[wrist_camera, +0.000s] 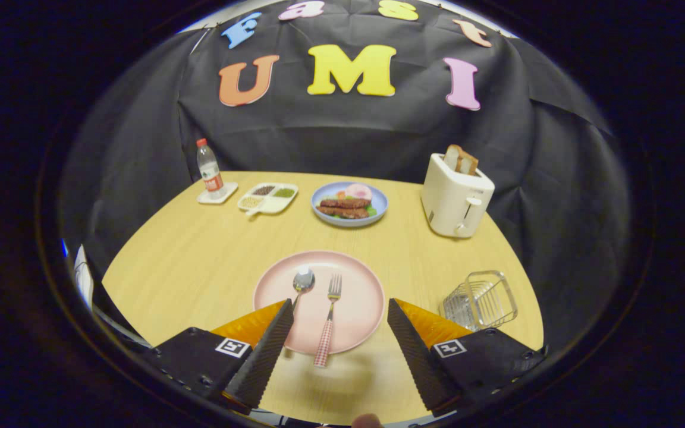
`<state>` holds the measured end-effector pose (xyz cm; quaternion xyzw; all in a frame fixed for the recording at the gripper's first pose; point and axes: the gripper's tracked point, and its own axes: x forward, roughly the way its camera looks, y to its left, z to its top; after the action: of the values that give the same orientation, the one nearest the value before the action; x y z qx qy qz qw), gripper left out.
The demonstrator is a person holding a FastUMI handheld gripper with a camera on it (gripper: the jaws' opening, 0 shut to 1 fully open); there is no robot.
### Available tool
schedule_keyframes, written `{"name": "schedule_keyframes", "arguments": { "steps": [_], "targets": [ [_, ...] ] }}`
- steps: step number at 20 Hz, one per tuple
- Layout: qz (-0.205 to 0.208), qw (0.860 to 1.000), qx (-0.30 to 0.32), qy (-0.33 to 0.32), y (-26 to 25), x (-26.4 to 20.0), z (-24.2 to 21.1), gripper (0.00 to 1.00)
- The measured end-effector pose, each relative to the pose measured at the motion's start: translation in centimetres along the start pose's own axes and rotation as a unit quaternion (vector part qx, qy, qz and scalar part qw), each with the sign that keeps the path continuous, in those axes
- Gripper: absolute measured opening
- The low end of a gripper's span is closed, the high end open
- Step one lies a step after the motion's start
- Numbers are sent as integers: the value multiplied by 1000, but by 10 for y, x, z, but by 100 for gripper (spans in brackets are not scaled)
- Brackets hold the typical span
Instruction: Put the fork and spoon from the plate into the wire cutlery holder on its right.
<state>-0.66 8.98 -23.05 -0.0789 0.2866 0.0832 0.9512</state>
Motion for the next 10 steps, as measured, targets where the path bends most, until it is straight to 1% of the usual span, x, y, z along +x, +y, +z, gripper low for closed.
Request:
{"name": "schedule_keyframes", "arguments": {
  "steps": [2, 5, 8, 10],
  "targets": [
    [-5, 1000, -10, 23, 2, 15, -21, 96],
    [-6, 998, -18, 52, 6, 34, -43, 84],
    [-10, 997, -24, 73, 8, 48, -52, 72],
    [-14, 996, -17, 84, 8, 55, -57, 61]
  ]
}}
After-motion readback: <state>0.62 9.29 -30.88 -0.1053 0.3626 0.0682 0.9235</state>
